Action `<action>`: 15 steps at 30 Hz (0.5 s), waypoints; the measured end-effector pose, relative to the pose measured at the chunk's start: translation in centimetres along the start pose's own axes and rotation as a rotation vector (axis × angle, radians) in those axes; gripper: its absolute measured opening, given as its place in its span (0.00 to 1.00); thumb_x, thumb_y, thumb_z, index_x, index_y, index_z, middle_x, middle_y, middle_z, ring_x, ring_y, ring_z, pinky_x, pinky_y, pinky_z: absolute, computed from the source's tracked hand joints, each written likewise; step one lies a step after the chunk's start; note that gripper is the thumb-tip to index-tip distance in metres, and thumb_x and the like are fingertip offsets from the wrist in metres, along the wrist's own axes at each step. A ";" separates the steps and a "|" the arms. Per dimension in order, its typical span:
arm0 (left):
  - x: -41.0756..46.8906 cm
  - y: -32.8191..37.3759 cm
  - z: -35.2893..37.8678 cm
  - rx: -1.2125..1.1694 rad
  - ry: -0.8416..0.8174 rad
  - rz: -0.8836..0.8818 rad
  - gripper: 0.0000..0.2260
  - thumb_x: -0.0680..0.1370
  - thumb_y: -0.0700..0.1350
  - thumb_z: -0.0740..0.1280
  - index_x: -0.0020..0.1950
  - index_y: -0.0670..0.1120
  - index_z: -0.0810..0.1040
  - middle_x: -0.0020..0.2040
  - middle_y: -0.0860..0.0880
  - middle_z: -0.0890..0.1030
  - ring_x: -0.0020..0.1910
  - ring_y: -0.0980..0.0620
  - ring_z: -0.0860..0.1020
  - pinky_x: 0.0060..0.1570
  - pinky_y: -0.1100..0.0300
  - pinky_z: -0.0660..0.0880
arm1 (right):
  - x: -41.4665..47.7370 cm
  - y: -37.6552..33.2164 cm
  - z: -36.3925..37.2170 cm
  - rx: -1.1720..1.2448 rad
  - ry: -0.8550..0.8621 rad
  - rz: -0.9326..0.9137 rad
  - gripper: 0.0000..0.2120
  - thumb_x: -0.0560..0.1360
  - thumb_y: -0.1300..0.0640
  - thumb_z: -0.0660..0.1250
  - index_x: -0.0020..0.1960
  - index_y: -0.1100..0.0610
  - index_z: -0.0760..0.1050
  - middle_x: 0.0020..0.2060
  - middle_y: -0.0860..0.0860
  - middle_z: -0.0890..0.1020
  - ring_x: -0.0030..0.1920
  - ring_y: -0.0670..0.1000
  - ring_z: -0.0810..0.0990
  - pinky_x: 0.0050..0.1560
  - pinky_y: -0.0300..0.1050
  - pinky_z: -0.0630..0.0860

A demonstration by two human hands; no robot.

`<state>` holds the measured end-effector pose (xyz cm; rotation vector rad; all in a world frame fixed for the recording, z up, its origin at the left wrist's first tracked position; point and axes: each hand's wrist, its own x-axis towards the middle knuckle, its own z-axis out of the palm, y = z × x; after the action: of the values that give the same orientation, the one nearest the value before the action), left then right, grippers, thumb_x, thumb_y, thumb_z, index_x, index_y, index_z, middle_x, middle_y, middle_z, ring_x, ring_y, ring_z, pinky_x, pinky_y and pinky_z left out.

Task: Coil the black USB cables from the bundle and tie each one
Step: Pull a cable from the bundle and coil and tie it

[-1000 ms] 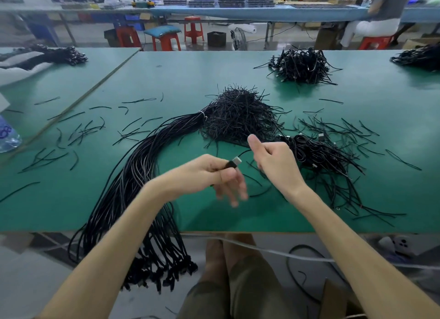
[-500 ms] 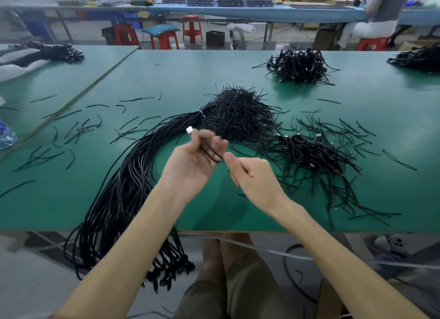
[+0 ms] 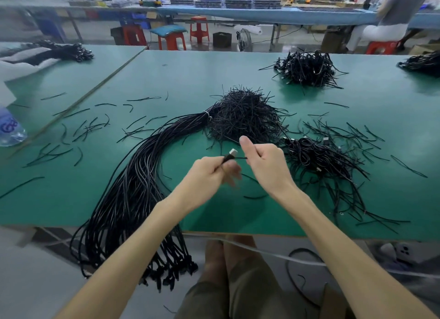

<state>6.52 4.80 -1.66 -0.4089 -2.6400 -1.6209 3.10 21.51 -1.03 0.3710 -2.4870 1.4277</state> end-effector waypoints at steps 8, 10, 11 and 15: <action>1.3 2.0 0.1 -1.167 0.146 -0.148 0.20 0.87 0.49 0.55 0.66 0.35 0.76 0.60 0.41 0.84 0.60 0.47 0.83 0.61 0.56 0.79 | -2.8 -2.5 1.7 0.012 -0.001 -0.181 0.30 0.83 0.38 0.56 0.27 0.51 0.56 0.21 0.46 0.63 0.25 0.48 0.60 0.29 0.41 0.55; 1.4 2.6 -1.6 -1.470 0.179 -0.193 0.16 0.87 0.47 0.55 0.60 0.38 0.77 0.47 0.46 0.87 0.44 0.53 0.86 0.52 0.60 0.80 | -3.2 -2.2 1.6 -0.088 -0.054 -0.211 0.29 0.83 0.37 0.54 0.28 0.50 0.54 0.21 0.47 0.62 0.25 0.49 0.59 0.29 0.42 0.54; 1.2 2.8 -2.3 -1.581 0.161 -0.210 0.13 0.87 0.47 0.56 0.54 0.41 0.77 0.38 0.50 0.83 0.33 0.56 0.81 0.45 0.63 0.78 | -3.2 -1.9 1.4 -0.154 -0.085 -0.219 0.29 0.83 0.36 0.53 0.28 0.50 0.53 0.21 0.47 0.61 0.25 0.49 0.59 0.29 0.44 0.55; -0.1 2.7 -3.5 -1.249 0.031 -0.185 0.15 0.85 0.51 0.60 0.40 0.47 0.74 0.30 0.55 0.62 0.25 0.57 0.59 0.29 0.66 0.63 | -1.6 -0.6 -0.8 -0.313 -0.141 -0.205 0.29 0.82 0.37 0.51 0.27 0.52 0.54 0.21 0.46 0.61 0.24 0.46 0.61 0.32 0.47 0.58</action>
<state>6.77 2.83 2.27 -0.1010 -1.3125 -3.0768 4.82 22.04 -0.73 0.6573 -2.6356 0.9450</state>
